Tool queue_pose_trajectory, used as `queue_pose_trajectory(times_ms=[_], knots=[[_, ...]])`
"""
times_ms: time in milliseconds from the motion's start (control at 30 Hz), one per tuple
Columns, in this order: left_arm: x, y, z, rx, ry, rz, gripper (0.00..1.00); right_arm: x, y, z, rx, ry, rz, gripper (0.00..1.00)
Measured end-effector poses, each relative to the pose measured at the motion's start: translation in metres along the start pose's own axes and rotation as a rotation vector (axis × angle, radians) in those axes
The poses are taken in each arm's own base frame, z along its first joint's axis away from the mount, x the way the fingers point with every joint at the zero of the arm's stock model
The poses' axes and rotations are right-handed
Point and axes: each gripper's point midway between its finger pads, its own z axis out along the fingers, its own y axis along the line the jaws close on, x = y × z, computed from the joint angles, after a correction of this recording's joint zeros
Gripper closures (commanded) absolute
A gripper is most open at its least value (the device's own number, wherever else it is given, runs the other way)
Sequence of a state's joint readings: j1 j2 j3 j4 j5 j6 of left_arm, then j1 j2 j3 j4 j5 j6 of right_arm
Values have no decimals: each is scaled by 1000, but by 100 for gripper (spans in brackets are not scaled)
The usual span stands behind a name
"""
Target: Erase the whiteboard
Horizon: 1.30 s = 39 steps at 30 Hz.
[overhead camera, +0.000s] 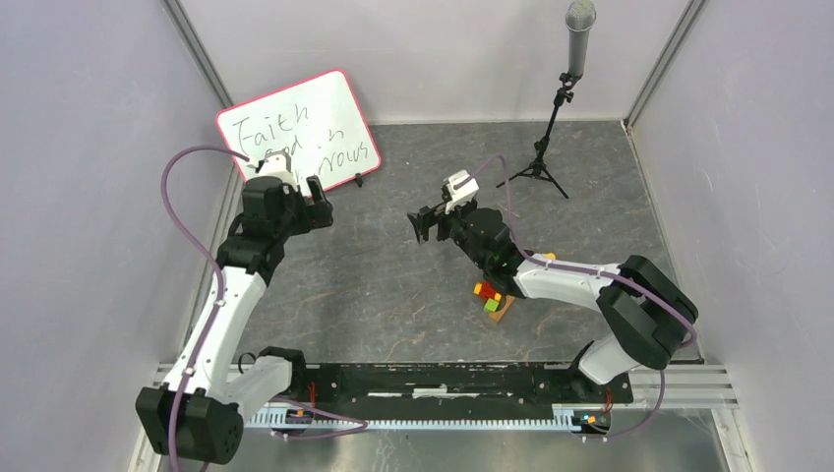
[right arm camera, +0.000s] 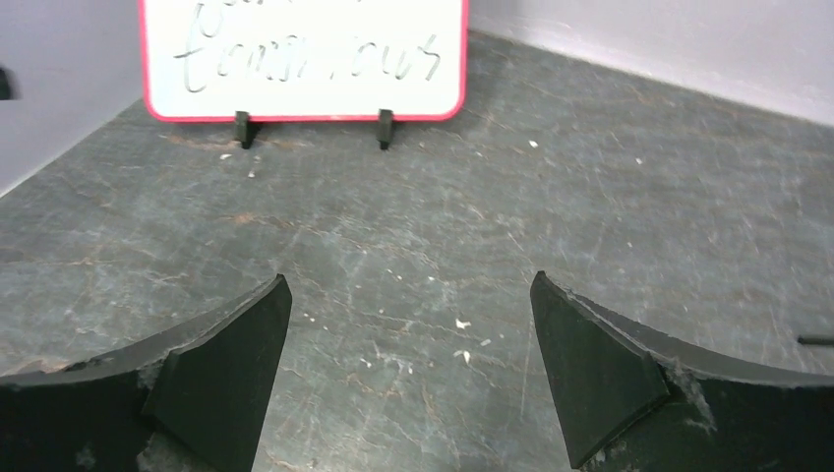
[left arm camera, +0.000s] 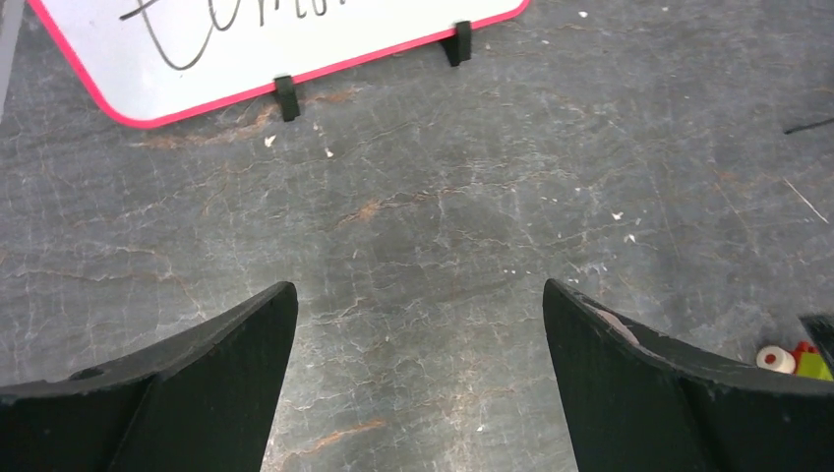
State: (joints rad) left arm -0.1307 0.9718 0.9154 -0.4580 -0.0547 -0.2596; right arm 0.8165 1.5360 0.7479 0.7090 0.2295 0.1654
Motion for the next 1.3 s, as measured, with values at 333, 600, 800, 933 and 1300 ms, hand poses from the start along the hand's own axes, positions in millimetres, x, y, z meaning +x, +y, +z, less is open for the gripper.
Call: queue_pose_trajectory(times_ms=[333, 600, 800, 933, 1300], knots=[[2, 19, 19, -131, -23, -116, 0, 1, 25, -10, -146, -15, -147, 2], [11, 40, 40, -220, -18, -218, 0, 1, 26, -10, -159, -18, -196, 2], [45, 62, 84, -263, 136, -252, 5, 5, 19, -13, -136, -9, -217, 2], [60, 66, 115, -275, 222, -255, 10, 4, 15, -14, -114, -10, -228, 2], [46, 70, 167, -295, 244, -225, 31, 2, 5, -16, -67, -12, -244, 2]])
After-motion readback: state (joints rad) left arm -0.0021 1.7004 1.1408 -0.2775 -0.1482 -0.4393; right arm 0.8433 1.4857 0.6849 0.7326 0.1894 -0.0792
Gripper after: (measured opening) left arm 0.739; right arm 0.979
